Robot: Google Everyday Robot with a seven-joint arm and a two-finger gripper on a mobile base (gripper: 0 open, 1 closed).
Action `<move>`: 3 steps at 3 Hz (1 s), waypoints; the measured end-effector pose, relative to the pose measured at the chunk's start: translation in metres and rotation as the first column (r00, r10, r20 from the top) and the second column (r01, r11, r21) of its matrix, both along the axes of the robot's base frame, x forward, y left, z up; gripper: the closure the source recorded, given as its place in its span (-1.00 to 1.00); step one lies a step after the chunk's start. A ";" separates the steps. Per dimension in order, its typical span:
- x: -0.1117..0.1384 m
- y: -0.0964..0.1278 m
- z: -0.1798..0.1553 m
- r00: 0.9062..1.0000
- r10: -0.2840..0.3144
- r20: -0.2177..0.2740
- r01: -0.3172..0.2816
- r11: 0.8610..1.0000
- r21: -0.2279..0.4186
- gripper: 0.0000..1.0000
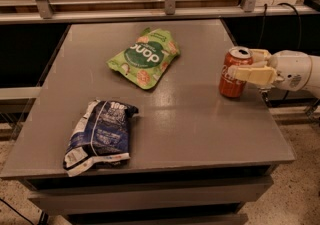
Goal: Place coke can upright
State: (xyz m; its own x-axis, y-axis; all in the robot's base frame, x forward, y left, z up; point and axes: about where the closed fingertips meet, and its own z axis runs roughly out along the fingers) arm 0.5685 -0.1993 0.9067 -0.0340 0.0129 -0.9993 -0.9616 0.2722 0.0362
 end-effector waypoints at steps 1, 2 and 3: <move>0.000 -0.001 0.000 1.000 0.017 -0.013 -0.016 0.998 0.060 0.20; -0.002 0.000 0.001 0.999 0.035 -0.013 -0.033 0.995 0.089 -0.27; -0.004 0.001 0.004 0.998 0.058 0.001 -0.058 0.994 0.089 -0.73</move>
Offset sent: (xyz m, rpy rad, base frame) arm -0.0038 -0.0071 0.0012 0.1232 0.0173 0.0441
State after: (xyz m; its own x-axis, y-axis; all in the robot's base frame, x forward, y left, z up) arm 0.5650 -0.1982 0.9103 -0.0390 0.0997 -0.9943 -0.9755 0.2116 0.0595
